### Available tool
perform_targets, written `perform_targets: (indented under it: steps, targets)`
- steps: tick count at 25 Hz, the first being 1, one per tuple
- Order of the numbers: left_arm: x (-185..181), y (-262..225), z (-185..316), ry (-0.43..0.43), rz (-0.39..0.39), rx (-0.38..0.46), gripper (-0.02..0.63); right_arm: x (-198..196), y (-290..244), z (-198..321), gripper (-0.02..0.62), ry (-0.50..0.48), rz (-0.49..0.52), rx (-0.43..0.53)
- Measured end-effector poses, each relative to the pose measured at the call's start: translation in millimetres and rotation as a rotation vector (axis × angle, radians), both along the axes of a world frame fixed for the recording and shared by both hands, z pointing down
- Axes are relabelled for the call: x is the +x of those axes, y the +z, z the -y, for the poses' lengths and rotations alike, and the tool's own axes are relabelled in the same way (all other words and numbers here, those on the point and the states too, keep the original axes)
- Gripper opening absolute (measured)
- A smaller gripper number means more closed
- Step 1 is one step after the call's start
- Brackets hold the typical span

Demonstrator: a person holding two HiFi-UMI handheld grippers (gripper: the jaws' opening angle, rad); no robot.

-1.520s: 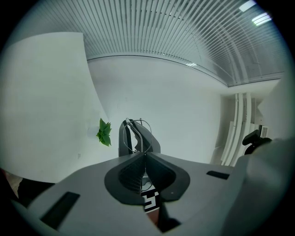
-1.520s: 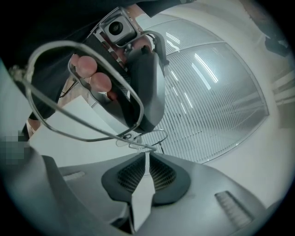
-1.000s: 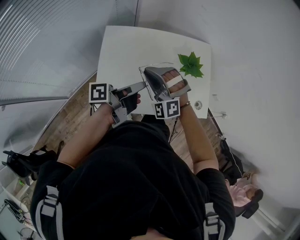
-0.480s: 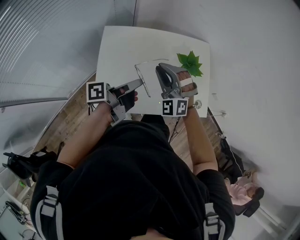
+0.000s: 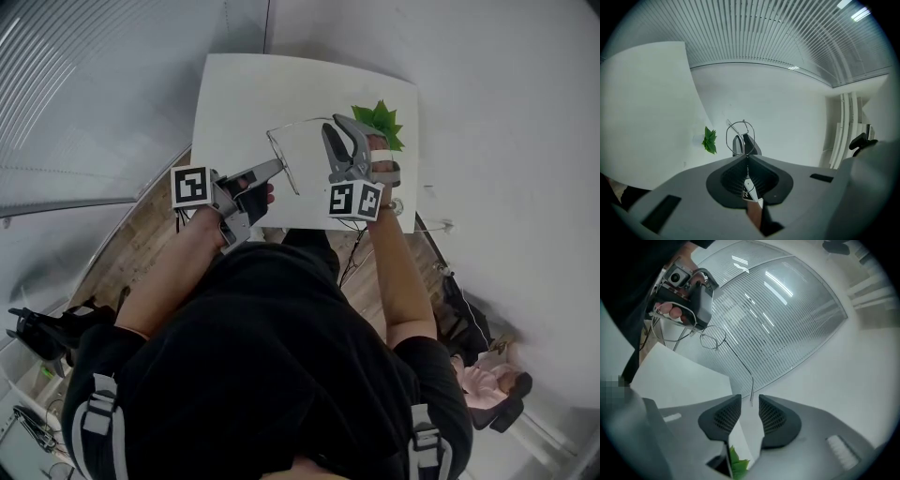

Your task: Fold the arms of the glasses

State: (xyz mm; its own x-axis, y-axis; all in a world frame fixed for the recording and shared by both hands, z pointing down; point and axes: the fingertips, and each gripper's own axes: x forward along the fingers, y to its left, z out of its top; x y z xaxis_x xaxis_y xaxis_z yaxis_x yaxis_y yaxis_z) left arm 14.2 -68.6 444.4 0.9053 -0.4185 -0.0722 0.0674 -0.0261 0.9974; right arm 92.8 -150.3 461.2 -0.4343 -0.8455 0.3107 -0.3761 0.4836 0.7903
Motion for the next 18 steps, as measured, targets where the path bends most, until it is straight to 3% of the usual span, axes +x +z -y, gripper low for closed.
perform_targets:
  steps: [3, 7, 18]
  targets:
    - [0.3, -0.2, -1.0, 0.002, 0.004, 0.0, 0.014, 0.1, 2.4, 4.5, 0.113, 0.004, -0.024, 0.0]
    - [0.2, 1.3, -0.7, -0.002, 0.005, -0.003, 0.014, 0.9, 1.9, 8.0, 0.035, 0.011, -0.033, 0.016]
    - [-3.6, 6.3, 0.6, -0.031, 0.032, -0.005, 0.014, -0.8, 3.2, 1.0, 0.032, 0.0, -0.047, 0.023]
